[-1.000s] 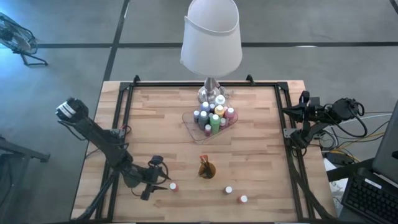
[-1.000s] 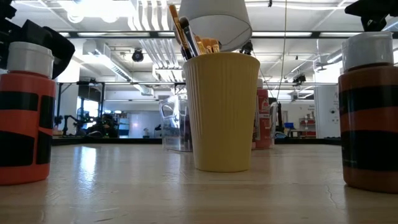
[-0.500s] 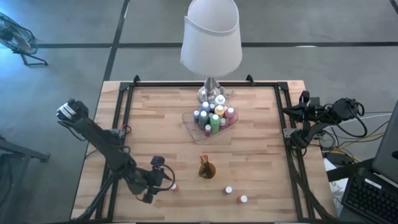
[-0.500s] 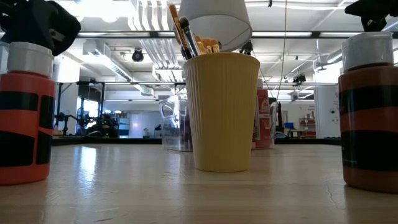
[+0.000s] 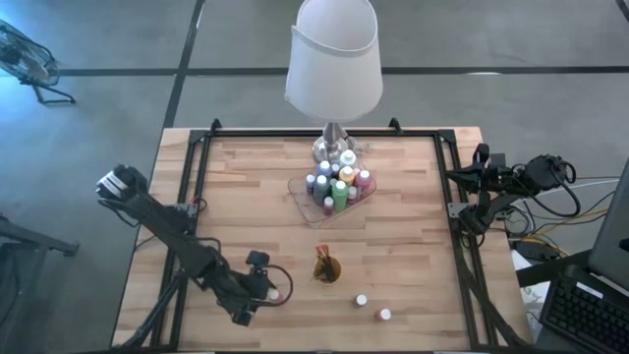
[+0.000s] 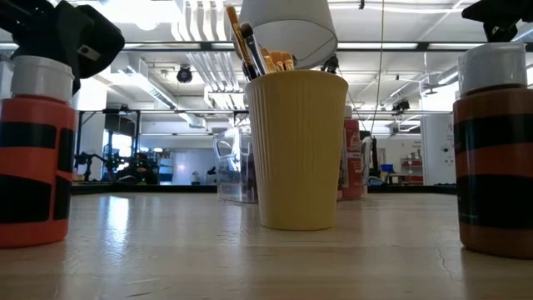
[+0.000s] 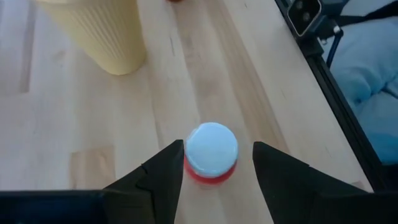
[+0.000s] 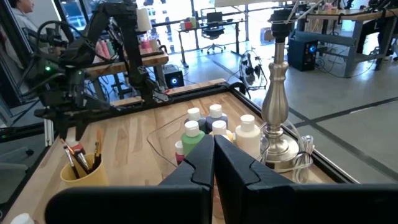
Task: Pick & Place Paint Supplies
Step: Put the left orange bottle into the transparent bin
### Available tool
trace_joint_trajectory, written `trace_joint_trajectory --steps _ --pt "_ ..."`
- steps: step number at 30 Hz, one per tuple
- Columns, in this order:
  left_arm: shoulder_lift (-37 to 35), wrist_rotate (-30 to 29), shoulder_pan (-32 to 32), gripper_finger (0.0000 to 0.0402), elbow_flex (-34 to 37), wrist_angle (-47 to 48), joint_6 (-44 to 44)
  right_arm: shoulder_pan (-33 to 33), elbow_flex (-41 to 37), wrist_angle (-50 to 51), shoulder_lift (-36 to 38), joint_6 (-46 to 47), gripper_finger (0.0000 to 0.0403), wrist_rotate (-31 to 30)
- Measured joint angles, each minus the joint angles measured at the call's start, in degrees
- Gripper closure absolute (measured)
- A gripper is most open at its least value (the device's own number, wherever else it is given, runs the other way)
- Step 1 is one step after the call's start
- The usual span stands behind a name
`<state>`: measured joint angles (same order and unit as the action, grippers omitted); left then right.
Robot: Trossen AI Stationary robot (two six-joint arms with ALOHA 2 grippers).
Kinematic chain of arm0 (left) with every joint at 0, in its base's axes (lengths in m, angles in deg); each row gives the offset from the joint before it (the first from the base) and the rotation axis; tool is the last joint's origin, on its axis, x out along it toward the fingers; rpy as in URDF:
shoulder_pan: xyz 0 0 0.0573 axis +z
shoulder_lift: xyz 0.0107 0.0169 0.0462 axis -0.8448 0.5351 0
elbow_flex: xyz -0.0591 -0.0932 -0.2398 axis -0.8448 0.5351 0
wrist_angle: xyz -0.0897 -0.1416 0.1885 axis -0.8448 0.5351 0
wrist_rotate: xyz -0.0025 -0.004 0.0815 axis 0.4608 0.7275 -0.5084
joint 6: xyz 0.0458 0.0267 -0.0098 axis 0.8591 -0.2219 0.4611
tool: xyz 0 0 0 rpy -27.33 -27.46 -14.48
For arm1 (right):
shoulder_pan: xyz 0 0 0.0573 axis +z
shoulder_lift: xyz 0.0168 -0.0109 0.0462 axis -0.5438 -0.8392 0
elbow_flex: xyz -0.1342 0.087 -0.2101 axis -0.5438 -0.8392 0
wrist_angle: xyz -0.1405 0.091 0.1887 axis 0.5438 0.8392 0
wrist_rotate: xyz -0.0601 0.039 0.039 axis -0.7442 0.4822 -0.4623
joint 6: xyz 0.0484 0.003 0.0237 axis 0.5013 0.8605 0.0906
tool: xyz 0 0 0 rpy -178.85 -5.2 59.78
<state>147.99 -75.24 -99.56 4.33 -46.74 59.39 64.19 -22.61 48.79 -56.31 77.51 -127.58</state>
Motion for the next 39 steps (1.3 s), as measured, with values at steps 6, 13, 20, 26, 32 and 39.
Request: trace_joint_trajectory --steps 6,13,20,26,32,39 --pt "2.43 0.21 0.43 0.0204 -1.39 0.86 0.12 -0.02 0.00 0.02 0.02 0.00 0.0394 -0.02" --pt "3.29 0.21 0.78 0.0204 -2.00 0.87 0.79 0.00 0.00 0.00 0.01 0.00 0.0394 -0.02" --pt "2.68 -0.60 1.22 0.0204 -2.00 1.40 1.28 -0.01 0.00 0.00 0.02 0.00 0.0394 0.00" --pt "2.66 -0.66 1.42 0.0221 -2.00 2.65 1.21 -0.01 0.00 0.00 0.02 0.00 0.0394 0.00" --pt "2.66 0.16 1.41 0.0257 -1.95 2.43 1.33 -0.02 0.00 0.00 0.00 0.00 0.0394 0.00" --pt "2.66 0.16 1.42 0.0280 -1.95 2.34 3.91 -0.02 0.00 0.00 0.02 0.00 0.0394 0.00"
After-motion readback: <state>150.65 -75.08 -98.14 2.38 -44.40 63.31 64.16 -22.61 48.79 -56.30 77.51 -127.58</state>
